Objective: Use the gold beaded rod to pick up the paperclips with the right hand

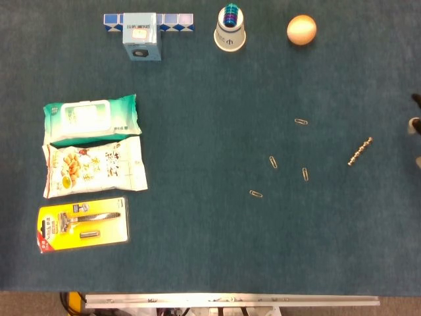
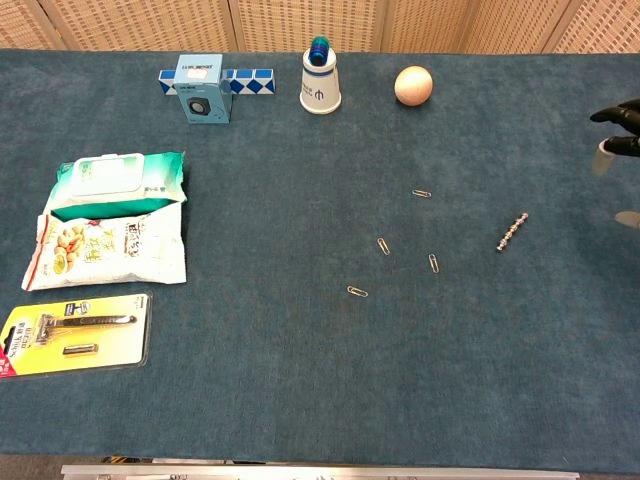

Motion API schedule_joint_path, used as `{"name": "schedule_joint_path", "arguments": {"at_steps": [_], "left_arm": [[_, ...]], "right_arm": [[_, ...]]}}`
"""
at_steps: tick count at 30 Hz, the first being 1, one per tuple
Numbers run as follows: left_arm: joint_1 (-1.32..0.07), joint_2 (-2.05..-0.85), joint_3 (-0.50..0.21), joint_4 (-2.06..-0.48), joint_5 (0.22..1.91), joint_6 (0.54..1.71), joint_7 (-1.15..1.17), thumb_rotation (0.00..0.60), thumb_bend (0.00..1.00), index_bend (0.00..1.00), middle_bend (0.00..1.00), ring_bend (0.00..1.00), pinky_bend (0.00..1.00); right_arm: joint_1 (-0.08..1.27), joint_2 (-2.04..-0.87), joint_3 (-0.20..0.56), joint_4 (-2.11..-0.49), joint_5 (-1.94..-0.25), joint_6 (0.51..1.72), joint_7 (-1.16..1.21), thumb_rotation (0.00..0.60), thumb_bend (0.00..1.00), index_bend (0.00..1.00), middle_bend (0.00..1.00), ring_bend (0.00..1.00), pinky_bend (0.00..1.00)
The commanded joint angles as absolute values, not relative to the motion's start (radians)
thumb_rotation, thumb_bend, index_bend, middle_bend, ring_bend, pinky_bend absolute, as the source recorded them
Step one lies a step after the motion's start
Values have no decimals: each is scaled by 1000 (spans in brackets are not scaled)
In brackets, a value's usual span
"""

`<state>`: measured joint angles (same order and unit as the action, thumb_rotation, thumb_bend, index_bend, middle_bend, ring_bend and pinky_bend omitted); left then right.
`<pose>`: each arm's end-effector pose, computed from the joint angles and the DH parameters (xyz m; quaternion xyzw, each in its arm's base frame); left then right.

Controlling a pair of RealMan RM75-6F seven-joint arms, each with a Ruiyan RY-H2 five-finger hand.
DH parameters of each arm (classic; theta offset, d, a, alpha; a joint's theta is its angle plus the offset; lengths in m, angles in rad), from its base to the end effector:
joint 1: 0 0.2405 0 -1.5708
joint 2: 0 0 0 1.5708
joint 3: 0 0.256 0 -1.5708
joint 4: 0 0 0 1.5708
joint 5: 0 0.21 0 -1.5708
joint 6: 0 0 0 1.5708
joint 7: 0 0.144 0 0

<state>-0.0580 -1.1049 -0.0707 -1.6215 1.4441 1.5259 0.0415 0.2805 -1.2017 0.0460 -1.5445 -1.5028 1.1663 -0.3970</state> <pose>-0.3182 0.1764 0.1743 -0.5678 -0.3759 -0.3767 0.6280 -0.2940 -0.2347 0.0962 0.7590 -0.2714 0.2409 0.5406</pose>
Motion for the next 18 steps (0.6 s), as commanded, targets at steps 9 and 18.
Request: {"name": "schedule_joint_path", "arguments": {"at_steps": [9,18], "left_arm": [[-52,-1095,-77,-1629,1431,1529,39,600,356,464,423,310,502],[-50,-1089,-84,-1631,1419,1530,36,600,357,464,423,310,502]], "right_arm": [[383,-1235,20,-1495,-1511,1023,-436,600,212,490,129,54,208],[436,-1259,-8,-1444,-1526,948,-412,600,212,500,129,43,194]]}}
